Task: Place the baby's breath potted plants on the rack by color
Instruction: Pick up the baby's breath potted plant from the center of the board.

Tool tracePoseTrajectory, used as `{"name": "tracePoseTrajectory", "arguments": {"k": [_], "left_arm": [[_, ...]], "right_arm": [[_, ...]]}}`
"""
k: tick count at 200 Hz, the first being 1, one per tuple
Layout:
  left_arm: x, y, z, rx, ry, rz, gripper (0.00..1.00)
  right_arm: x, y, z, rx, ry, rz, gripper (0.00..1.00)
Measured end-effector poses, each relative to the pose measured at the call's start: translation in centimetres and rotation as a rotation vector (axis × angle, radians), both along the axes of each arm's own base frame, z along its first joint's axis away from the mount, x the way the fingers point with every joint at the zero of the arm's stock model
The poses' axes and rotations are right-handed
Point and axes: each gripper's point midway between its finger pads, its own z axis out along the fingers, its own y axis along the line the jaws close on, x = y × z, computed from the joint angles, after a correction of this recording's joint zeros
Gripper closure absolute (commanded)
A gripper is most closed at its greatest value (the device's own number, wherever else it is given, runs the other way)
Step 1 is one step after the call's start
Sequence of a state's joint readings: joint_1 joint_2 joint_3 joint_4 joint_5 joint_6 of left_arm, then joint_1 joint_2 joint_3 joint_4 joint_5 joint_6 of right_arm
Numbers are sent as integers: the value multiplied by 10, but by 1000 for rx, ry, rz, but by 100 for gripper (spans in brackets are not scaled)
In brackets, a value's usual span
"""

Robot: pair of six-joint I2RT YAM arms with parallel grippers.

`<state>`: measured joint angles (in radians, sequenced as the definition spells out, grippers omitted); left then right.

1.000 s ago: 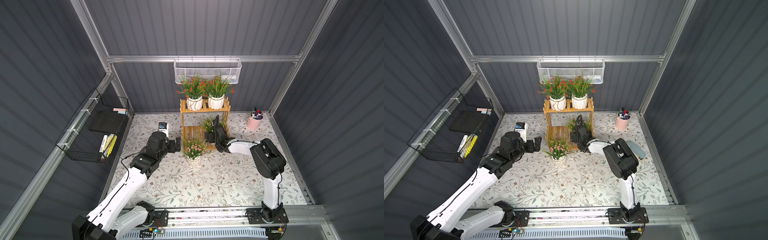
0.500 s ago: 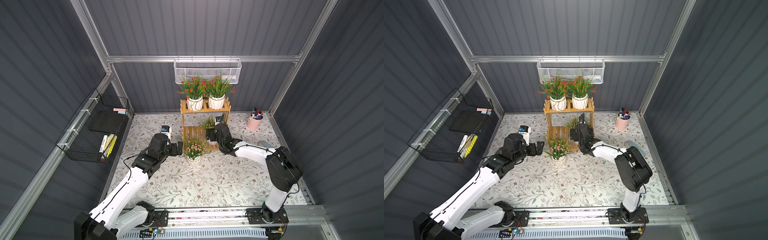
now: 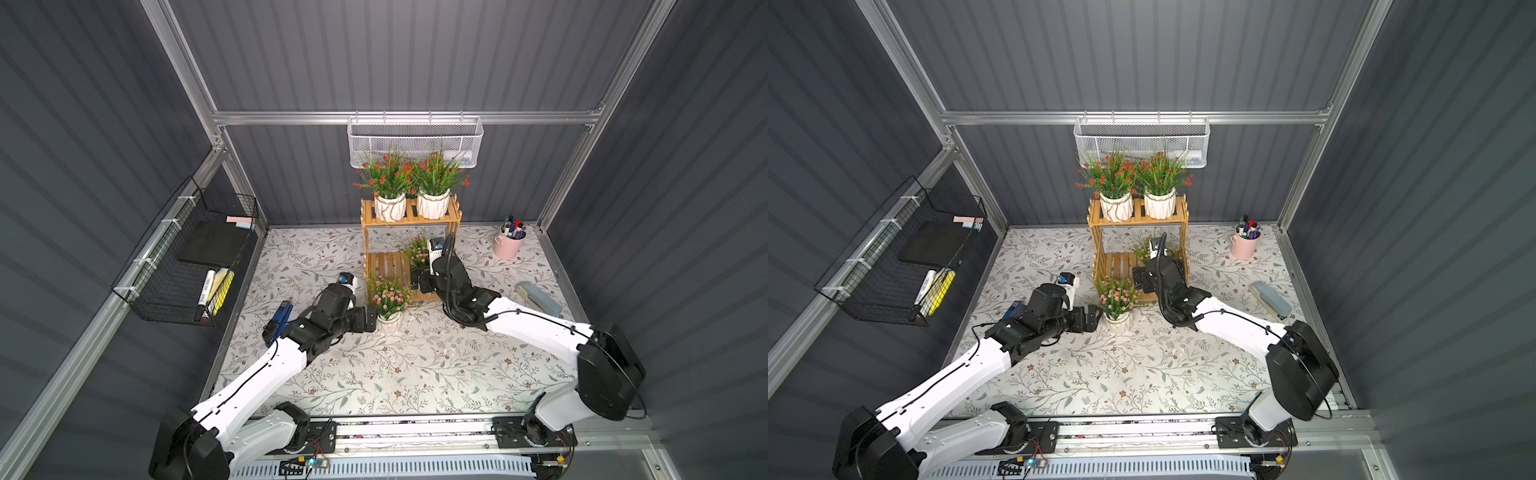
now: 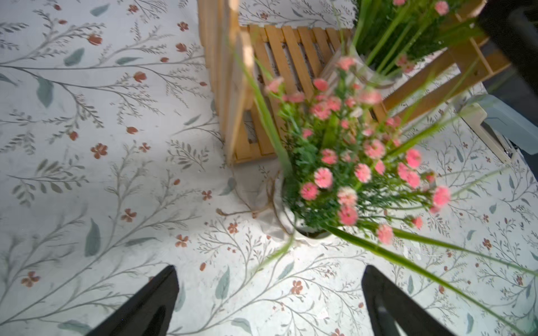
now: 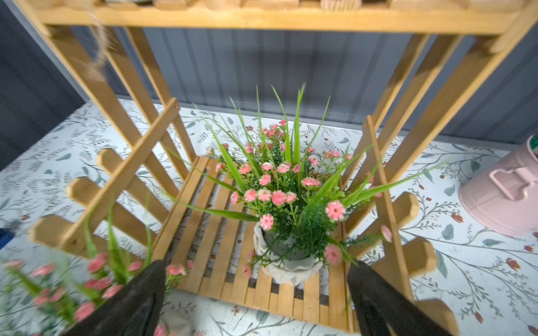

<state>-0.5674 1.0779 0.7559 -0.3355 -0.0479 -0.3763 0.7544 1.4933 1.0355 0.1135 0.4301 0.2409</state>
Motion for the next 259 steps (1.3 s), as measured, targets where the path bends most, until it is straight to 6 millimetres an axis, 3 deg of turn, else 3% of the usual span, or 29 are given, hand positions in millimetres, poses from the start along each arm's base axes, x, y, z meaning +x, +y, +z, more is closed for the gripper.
{"name": "tracePoseTrajectory", "arguments": {"k": [26,64,104,131,180,216,259], "left_arm": [[-11,-16,-10,-23,15,-1,1],[-40,-19,-45,8,22,-3,1],[-53,-23,-73,1,-91,-18,1],[-50,-24,-86,-13,-145,-21,1],[-32,-46,-82,-87,-267,-46,1],[-26,-54,-95,-65,-290,-67,1],[-12,-57,-95,-23,-345,-44,1]], "right_arm": [[-23,-21,17,13,-10,-2,1],[-51,-51,36,31,-35,-10,1],[-62,-56,28,36,-21,9,1],[-67,-56,13,32,13,22,1],[-73,-60,-9,16,43,30,1],[-74,-61,-16,16,47,27,1],[-73,-64,-20,37,41,2,1]]}}
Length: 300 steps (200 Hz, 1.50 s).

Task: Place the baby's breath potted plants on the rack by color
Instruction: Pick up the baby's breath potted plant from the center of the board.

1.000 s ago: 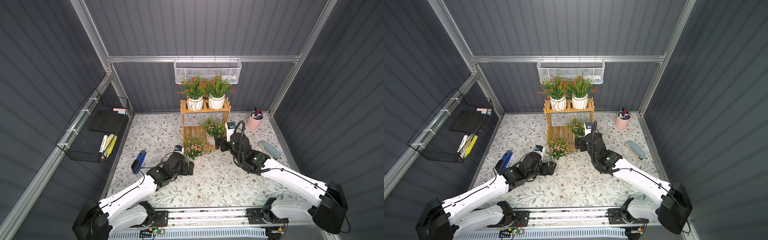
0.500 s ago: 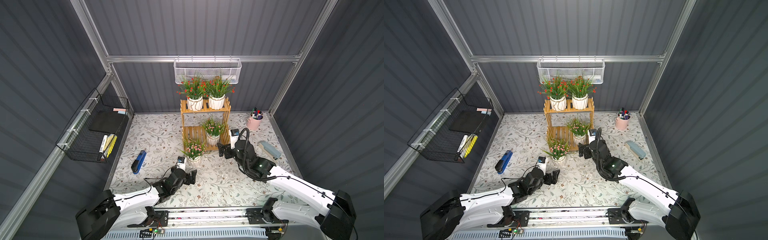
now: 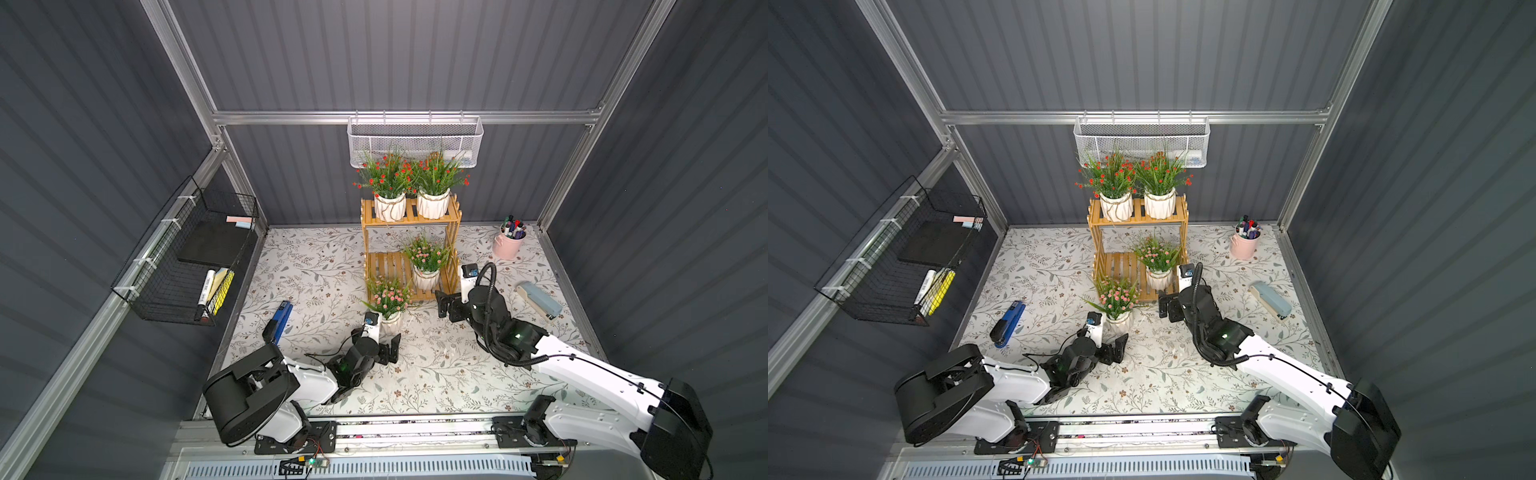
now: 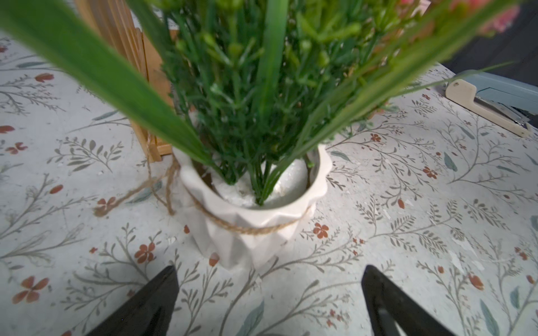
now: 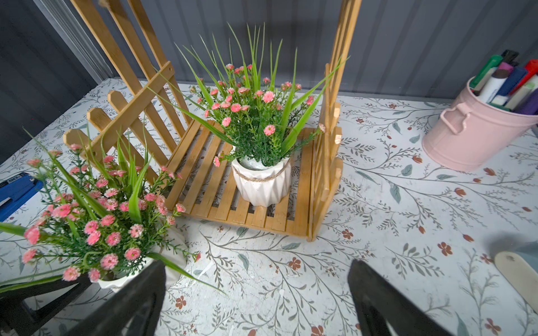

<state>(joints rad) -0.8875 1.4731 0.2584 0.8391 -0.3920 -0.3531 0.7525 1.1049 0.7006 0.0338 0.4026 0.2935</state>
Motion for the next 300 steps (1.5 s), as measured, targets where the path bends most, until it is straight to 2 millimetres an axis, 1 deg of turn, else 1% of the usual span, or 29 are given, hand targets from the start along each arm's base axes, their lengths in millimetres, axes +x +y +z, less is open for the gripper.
{"name": "tracePoseTrajectory", "arguments": {"k": [18,35,69,102,120,137,181,242,267,285,293,300], "left_arm": [[9,-7,5,9,-28,8,1],[19,-13,7,20,-48,20,1],[31,-20,2,44,-50,45,1],[35,-20,-13,80,-37,62,0],[38,-19,-17,99,-40,64,1],[44,-17,-16,106,-50,71,0],[65,-18,-2,90,-87,76,0],[84,-20,-12,91,-75,25,1],[86,-25,-13,91,-84,1,1],[87,-25,-13,94,-89,-4,3],[87,-26,-12,94,-93,-5,6],[87,-26,-12,96,-96,-6,10]], "right_arm": [[0,-3,-5,5,4,-11,1],[0,-3,-5,11,4,-16,1],[1,-3,-5,17,3,-18,1],[0,-3,-6,14,6,-19,1],[0,-4,-7,11,9,-19,1],[0,-4,-8,7,13,-19,1],[0,-5,-9,20,24,-21,1],[2,-5,-13,26,40,-20,1],[1,-5,-18,24,52,-20,1],[0,-6,-21,21,59,-21,1],[0,-6,-23,21,61,-21,1],[0,-6,-24,22,65,-22,1]]}}
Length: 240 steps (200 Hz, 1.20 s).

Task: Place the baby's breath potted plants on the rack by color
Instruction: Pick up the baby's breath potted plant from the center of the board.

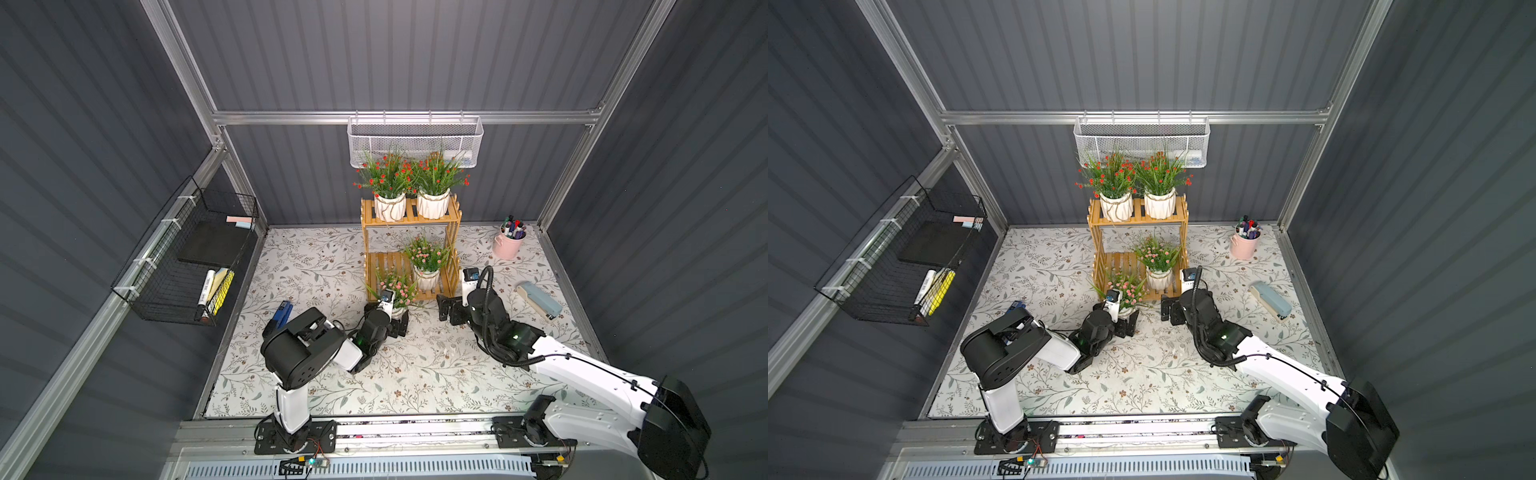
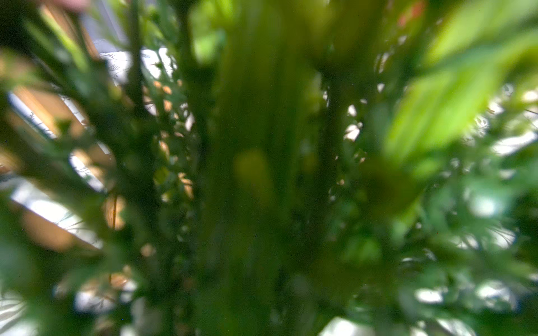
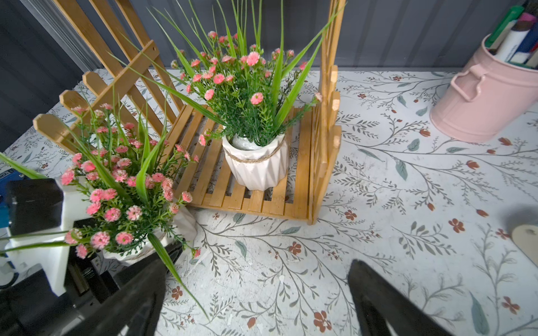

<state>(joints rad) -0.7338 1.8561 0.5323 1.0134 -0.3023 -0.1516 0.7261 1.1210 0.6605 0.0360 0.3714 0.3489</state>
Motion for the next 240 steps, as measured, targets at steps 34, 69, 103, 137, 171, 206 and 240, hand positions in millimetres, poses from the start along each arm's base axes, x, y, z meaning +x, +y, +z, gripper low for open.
{"name": "tracePoseTrajectory", "arguments": {"k": [34,69,103,137,171,206,240], "left_arm": [[0,0,0,7,-3,-3,25],[-1,1,1,14,2,-5,32],[-6,1,4,26,26,-21,36],[-10,0,21,4,28,-35,35],[-9,0,48,-41,15,-23,34],[10,-13,69,-67,17,7,34],[33,-22,74,-76,2,62,33]], "right_arm": [[-1,-1,-5,2,12,-5,1],[-1,-3,-9,-4,20,-9,1],[1,-4,-13,-10,26,-14,1],[6,-12,-13,-10,22,-39,1],[9,-20,-10,-11,17,-58,1],[11,-20,4,-11,-1,-48,1],[15,-15,27,4,-32,-21,1]]}}
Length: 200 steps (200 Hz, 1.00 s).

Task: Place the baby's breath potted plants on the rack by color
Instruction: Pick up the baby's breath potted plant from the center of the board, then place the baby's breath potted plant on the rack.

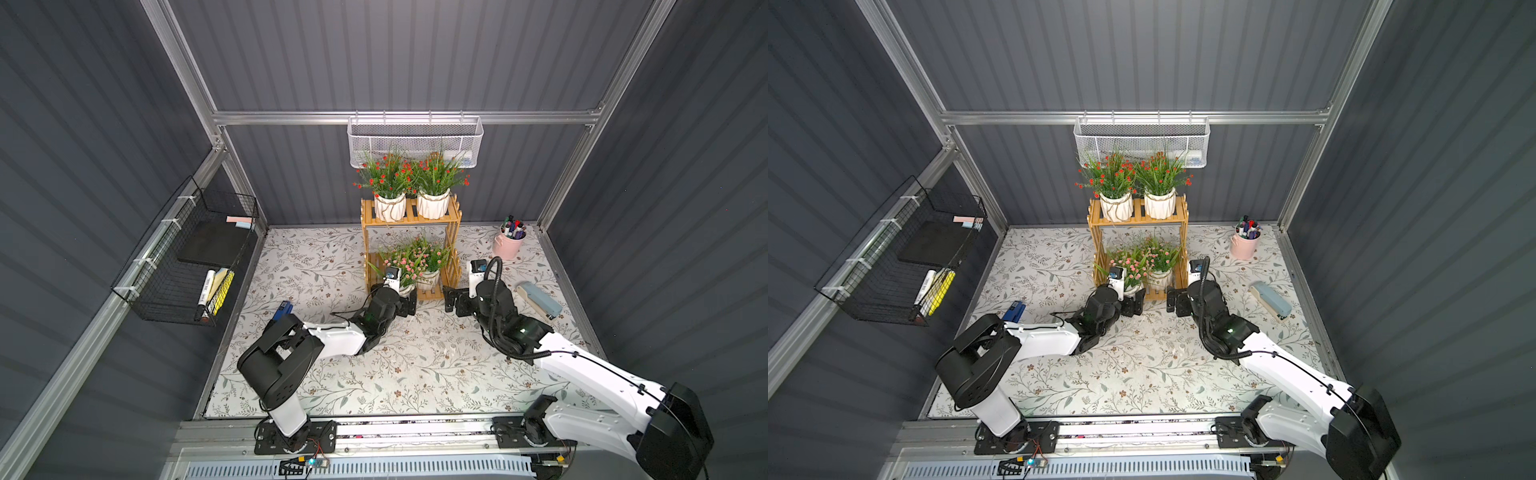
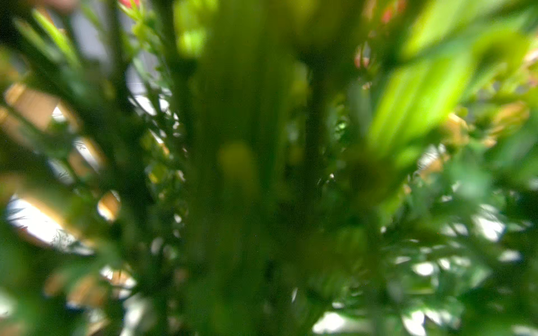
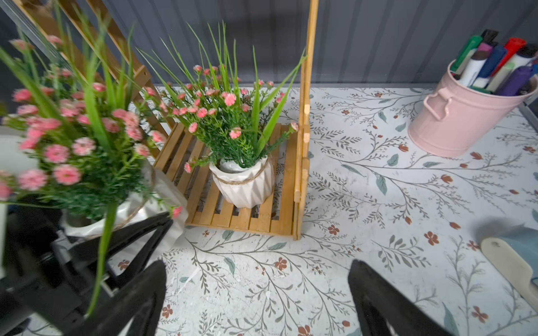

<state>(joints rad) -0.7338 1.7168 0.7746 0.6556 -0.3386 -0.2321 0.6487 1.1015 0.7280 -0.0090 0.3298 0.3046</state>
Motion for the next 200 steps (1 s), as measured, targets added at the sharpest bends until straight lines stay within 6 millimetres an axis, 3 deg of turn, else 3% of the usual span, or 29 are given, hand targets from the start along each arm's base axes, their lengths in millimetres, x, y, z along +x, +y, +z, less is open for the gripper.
{"name": "tracePoseTrajectory", "arguments": {"k": [44,72,150,200], "left_arm": [[23,1,-33,66,49,71,32],[40,5,-42,79,58,106,32],[89,15,-46,65,45,174,30],[101,22,-45,57,51,181,28]], "right_arm": [[-8,-1,24,23,-47,35,1],[-13,-1,36,28,-82,58,1],[-14,-1,34,11,-78,73,1],[-15,-3,24,-2,-60,68,1]]}}
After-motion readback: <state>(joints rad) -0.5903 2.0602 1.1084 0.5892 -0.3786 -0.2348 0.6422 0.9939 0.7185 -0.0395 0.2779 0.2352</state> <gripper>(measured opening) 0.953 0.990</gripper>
